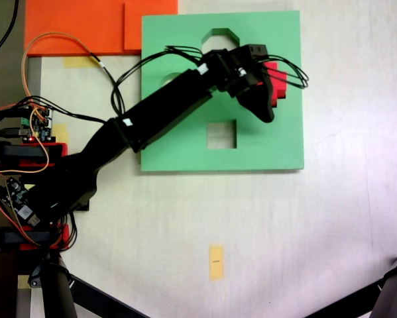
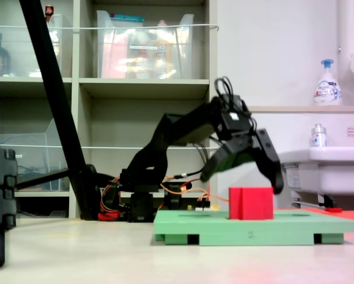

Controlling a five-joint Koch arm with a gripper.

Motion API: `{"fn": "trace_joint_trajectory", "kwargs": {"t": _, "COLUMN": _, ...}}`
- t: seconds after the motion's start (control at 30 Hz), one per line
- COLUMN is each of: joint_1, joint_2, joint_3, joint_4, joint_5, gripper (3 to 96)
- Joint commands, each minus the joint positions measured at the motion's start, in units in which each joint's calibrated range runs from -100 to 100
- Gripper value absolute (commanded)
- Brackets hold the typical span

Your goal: Put the cross columnar block into the corresponding hole

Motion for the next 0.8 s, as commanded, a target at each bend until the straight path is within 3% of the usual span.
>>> {"fn": "trace_joint_trajectory", "kwargs": {"t": 0.03, "joint_1": 0.00, "joint_2": -20.91, "joint_3": 2.44, "joint_4": -4.80, "joint_5": -1.86, "gripper": 88.3}}
{"fn": "trace_joint_trajectory", "kwargs": {"t": 0.13, "joint_1": -0.29, "joint_2": -36.83, "joint_3": 2.44, "joint_4": -7.02, "joint_5": -7.23, "gripper": 88.2}}
{"fn": "trace_joint_trajectory", "kwargs": {"t": 0.23, "joint_1": -1.81, "joint_2": -54.99, "joint_3": 2.44, "joint_4": -7.60, "joint_5": -20.85, "gripper": 86.6}}
{"fn": "trace_joint_trajectory", "kwargs": {"t": 0.27, "joint_1": -1.90, "joint_2": -60.02, "joint_3": 2.44, "joint_4": -7.60, "joint_5": -27.30, "gripper": 81.1}}
{"fn": "trace_joint_trajectory", "kwargs": {"t": 0.37, "joint_1": -4.25, "joint_2": -73.01, "joint_3": 2.44, "joint_4": -5.19, "joint_5": -32.14, "gripper": 59.6}}
{"fn": "trace_joint_trajectory", "kwargs": {"t": 0.6, "joint_1": -12.41, "joint_2": -75.24, "joint_3": -2.85, "joint_4": -3.74, "joint_5": -42.74, "gripper": 58.4}}
{"fn": "trace_joint_trajectory", "kwargs": {"t": 0.7, "joint_1": -14.99, "joint_2": -90.74, "joint_3": -34.05, "joint_4": 11.47, "joint_5": -42.83, "gripper": 58.3}}
{"fn": "trace_joint_trajectory", "kwargs": {"t": 0.8, "joint_1": -15.43, "joint_2": -114.49, "joint_3": -76.53, "joint_4": 47.10, "joint_5": -45.67, "gripper": 56.6}}
